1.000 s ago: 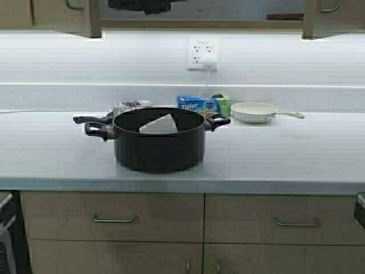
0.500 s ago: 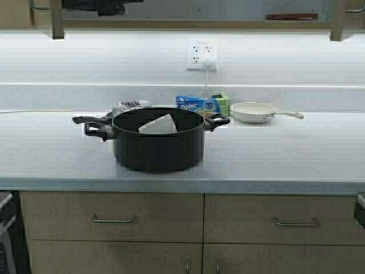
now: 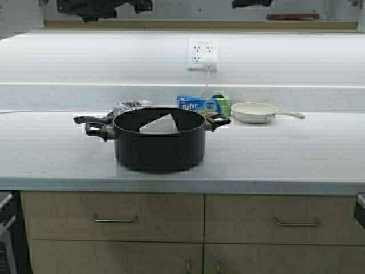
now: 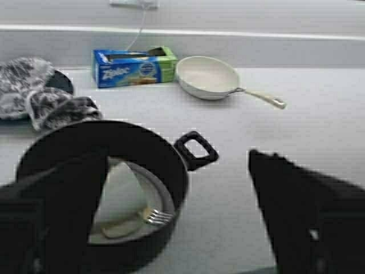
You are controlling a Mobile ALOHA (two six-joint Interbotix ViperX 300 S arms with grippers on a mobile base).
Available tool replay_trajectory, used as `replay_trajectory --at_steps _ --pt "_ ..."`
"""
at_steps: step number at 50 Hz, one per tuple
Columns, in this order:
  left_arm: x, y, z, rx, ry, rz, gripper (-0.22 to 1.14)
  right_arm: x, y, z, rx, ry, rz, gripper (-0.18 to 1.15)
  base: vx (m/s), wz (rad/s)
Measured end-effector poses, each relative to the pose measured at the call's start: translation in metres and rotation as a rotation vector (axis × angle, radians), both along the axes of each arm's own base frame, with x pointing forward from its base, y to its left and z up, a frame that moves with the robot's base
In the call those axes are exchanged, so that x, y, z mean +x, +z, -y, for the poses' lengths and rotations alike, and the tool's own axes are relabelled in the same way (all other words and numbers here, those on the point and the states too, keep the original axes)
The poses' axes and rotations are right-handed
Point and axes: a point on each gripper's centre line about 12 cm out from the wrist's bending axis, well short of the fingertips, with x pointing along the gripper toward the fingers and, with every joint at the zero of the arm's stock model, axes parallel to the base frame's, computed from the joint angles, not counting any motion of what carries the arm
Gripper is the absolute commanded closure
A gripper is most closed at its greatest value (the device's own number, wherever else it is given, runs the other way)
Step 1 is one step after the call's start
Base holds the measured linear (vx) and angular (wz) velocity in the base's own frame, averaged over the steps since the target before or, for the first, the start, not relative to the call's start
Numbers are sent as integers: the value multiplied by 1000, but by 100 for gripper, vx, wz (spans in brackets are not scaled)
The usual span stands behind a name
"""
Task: Open the cabinet, put the pot inside, then close it
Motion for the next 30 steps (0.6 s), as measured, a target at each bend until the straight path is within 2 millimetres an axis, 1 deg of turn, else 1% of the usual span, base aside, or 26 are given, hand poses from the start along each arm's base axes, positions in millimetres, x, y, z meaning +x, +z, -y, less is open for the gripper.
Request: replay_trajectory --at_steps 4,7,10,13,16,20,23,27,30 --pt "-22 -13 -11 -125 24 -28 -11 -19 -25 3 125 -74 0 -7 0 0" --pt "-41 -29 -19 -218 37 -48 -11 -32 -44 8 200 -118 -2 -7 0 0" --pt "-60 -48 -31 -308 57 -65 -11 -40 -61 19 293 -173 -3 -7 0 0" --pt "-72 -62 -47 -372 94 -59 -11 -45 -76 29 363 -207 -3 -7 0 0" --pt "-82 -75 -61 -400 128 -55 -11 -48 -87 33 426 -205 6 -7 0 0" --pt "-89 -88 -71 -414 150 -66 -11 -47 -99 31 461 -192 -4 -7 0 0" --pt "-91 -99 -73 -409 169 -94 -11 -45 -115 27 477 -192 -34 -7 0 0" --pt "-89 -113 -71 -395 181 -130 -11 -37 -132 30 497 -223 -51 -7 0 0" --pt "-85 -125 -65 -382 179 -161 -11 -30 -144 35 525 -250 -51 -7 0 0"
